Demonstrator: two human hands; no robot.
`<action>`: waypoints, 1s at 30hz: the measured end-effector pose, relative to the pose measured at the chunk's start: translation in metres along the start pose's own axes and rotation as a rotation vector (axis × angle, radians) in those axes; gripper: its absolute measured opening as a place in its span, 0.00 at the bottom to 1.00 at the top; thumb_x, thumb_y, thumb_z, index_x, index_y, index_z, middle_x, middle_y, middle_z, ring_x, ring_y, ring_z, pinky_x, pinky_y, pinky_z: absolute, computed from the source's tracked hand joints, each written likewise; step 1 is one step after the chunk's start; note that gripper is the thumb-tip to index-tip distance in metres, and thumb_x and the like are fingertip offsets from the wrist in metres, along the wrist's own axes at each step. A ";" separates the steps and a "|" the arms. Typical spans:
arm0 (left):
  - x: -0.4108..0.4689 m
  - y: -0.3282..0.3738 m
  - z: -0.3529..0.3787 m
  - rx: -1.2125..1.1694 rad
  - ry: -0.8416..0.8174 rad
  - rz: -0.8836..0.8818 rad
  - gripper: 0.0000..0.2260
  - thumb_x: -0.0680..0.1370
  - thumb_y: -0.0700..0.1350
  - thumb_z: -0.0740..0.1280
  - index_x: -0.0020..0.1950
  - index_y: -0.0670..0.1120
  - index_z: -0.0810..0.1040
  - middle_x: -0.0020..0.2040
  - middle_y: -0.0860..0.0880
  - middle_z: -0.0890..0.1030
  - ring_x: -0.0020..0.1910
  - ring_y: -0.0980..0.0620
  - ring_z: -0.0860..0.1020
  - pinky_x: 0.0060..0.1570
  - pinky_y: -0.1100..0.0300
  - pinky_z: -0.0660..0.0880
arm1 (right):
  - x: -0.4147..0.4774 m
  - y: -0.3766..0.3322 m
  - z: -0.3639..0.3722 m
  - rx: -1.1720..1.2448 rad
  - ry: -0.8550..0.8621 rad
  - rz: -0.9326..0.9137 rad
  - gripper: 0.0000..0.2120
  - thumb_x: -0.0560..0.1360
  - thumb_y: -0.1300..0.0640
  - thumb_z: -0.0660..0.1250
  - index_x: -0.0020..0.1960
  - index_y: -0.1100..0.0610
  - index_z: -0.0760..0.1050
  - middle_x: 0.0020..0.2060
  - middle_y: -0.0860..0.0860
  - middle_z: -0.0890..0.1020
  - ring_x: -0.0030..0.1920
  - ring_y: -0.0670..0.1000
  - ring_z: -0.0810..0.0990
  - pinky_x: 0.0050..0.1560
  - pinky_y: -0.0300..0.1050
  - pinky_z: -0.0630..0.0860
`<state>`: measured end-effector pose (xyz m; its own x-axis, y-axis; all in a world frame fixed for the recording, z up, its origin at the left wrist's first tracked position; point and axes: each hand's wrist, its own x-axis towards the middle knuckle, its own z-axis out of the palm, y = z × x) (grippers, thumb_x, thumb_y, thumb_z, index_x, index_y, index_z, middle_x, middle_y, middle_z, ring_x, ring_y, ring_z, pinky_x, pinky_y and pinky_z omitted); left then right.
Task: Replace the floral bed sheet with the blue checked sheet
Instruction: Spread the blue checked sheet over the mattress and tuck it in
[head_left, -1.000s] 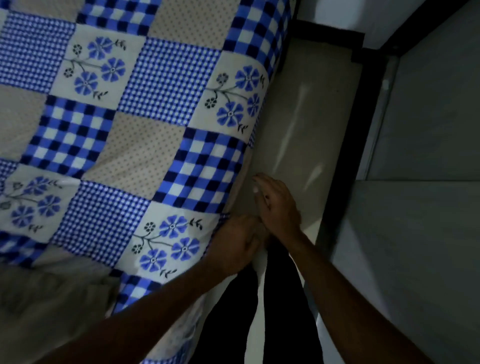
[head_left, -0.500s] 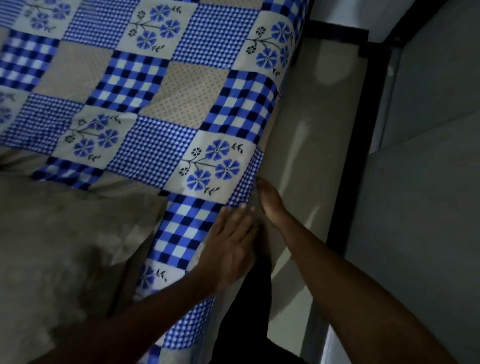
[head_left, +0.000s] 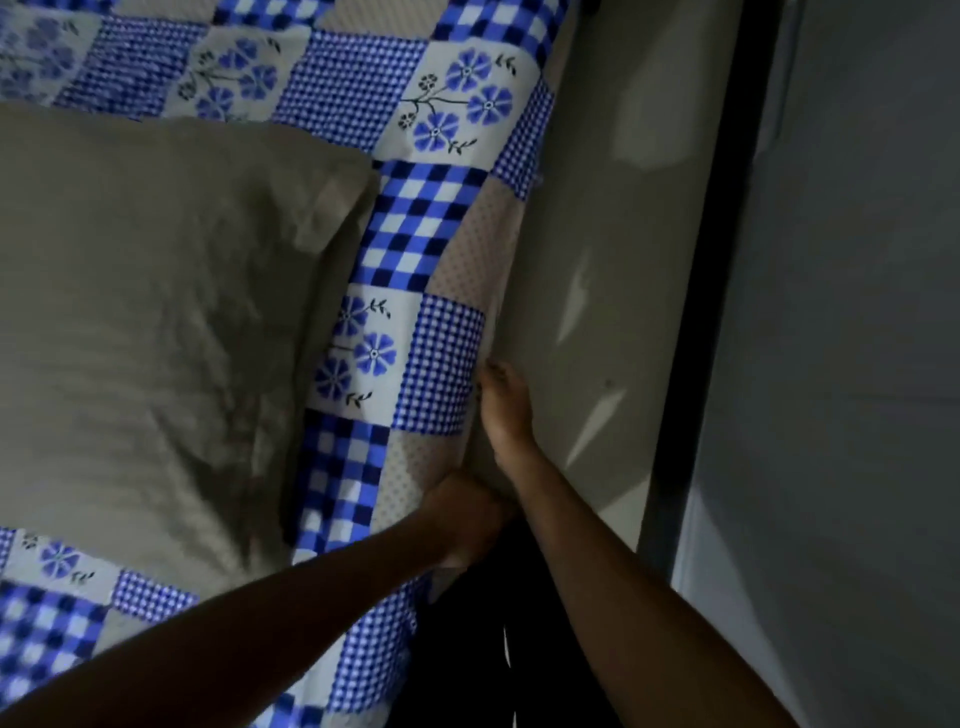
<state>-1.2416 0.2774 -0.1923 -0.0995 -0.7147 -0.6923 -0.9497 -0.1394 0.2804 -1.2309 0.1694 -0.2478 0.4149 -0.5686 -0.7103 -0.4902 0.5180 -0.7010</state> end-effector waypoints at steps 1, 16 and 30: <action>-0.015 0.007 0.007 -0.012 0.010 0.062 0.08 0.77 0.44 0.62 0.49 0.45 0.79 0.47 0.43 0.82 0.46 0.40 0.81 0.46 0.50 0.76 | -0.013 0.010 0.002 0.009 0.017 -0.005 0.09 0.82 0.54 0.63 0.55 0.57 0.78 0.49 0.55 0.82 0.47 0.50 0.78 0.47 0.42 0.71; -0.137 0.060 0.140 -0.210 0.898 -0.058 0.16 0.71 0.43 0.70 0.58 0.48 0.81 0.61 0.48 0.79 0.60 0.44 0.75 0.54 0.48 0.70 | -0.127 0.107 0.021 0.117 0.050 -0.086 0.09 0.84 0.56 0.61 0.49 0.58 0.77 0.38 0.48 0.78 0.38 0.43 0.76 0.41 0.40 0.73; -0.237 0.146 0.316 0.044 0.551 -0.384 0.27 0.74 0.53 0.65 0.71 0.46 0.72 0.77 0.42 0.64 0.77 0.39 0.59 0.72 0.32 0.52 | -0.218 0.223 0.000 0.082 -0.423 0.069 0.11 0.79 0.49 0.66 0.60 0.50 0.74 0.52 0.50 0.80 0.48 0.45 0.80 0.49 0.41 0.74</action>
<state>-1.4503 0.6432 -0.1969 0.4032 -0.8668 -0.2934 -0.8996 -0.4342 0.0467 -1.4306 0.4086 -0.2490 0.6694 -0.2273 -0.7073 -0.4726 0.6043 -0.6414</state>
